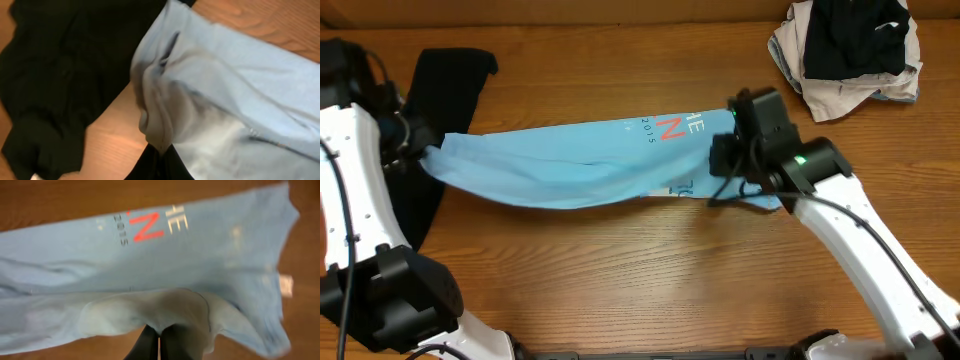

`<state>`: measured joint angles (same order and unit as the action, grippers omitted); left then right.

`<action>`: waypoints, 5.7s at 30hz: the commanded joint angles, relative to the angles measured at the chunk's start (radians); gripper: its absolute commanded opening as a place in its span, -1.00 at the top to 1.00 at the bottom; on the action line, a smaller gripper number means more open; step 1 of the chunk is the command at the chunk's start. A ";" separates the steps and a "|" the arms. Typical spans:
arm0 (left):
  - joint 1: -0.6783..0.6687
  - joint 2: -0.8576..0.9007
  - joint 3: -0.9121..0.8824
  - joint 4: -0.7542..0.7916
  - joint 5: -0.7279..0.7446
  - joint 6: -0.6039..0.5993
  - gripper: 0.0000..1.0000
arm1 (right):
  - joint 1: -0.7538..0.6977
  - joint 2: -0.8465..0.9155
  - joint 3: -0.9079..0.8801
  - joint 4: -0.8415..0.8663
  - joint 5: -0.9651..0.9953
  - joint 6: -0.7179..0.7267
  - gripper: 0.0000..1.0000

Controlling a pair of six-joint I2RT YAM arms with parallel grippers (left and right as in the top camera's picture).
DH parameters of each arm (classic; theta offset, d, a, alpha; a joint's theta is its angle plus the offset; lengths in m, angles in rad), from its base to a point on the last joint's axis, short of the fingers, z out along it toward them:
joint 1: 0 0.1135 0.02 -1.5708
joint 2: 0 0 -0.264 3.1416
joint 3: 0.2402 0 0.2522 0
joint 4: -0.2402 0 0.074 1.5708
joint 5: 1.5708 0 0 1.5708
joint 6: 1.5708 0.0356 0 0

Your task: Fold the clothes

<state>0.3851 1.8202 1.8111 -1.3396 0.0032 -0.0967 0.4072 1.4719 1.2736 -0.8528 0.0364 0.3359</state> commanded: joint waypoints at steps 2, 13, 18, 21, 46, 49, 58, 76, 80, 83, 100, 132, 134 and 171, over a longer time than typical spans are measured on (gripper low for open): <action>-0.058 0.007 -0.113 0.095 -0.014 0.014 0.91 | -0.018 0.098 0.020 0.142 0.019 -0.106 0.93; -0.071 0.007 -0.414 0.451 -0.014 0.003 0.91 | -0.098 0.261 0.020 0.359 0.027 -0.159 0.93; -0.071 0.008 -0.455 0.551 -0.018 -0.008 0.91 | -0.150 0.321 0.020 0.374 0.033 -0.158 0.92; -0.071 0.008 -0.455 0.579 -0.060 -0.029 0.92 | -0.188 0.326 0.019 0.372 0.033 -0.158 0.93; -0.055 0.040 -0.443 0.491 -0.079 -0.083 -1.00 | -0.245 0.332 0.040 0.325 0.017 -0.176 -1.00; -0.035 0.040 -0.428 0.437 -0.057 -0.073 -0.99 | -0.245 0.300 0.080 0.245 -0.018 -0.176 -1.00; -0.011 0.068 -0.454 0.528 0.076 0.167 -1.00 | -0.245 0.218 0.112 0.109 -0.107 -0.177 -1.00; -0.027 0.248 -0.454 0.630 0.075 0.183 -0.64 | -0.245 0.219 0.108 0.080 -0.110 -0.180 -1.00; -0.028 0.248 -0.454 0.637 0.070 0.183 0.13 | -0.245 0.219 0.108 0.082 -0.110 -0.180 -1.00; -0.022 0.246 -0.440 0.622 -0.001 0.133 0.92 | -0.245 0.219 0.108 0.080 -0.110 -0.180 -1.00; -0.147 0.242 0.235 -0.012 -0.029 0.280 0.91 | -0.245 0.219 0.108 0.008 -0.144 -0.180 -0.99; -0.840 0.538 0.222 0.009 -0.003 0.127 0.21 | -0.245 0.230 0.108 0.021 -0.142 -0.179 -0.99; -0.844 0.538 0.222 0.010 -0.002 0.110 -0.55 | -0.245 0.237 0.108 0.026 -0.142 -0.165 -0.99; -0.536 0.538 0.893 -0.325 0.200 0.120 -1.00 | -0.245 0.615 0.057 0.232 -0.356 -0.164 -0.61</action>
<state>-0.1505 2.3604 2.6946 -1.6611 0.1844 0.0029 0.1616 2.0422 1.3655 -0.6250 -0.2150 0.1581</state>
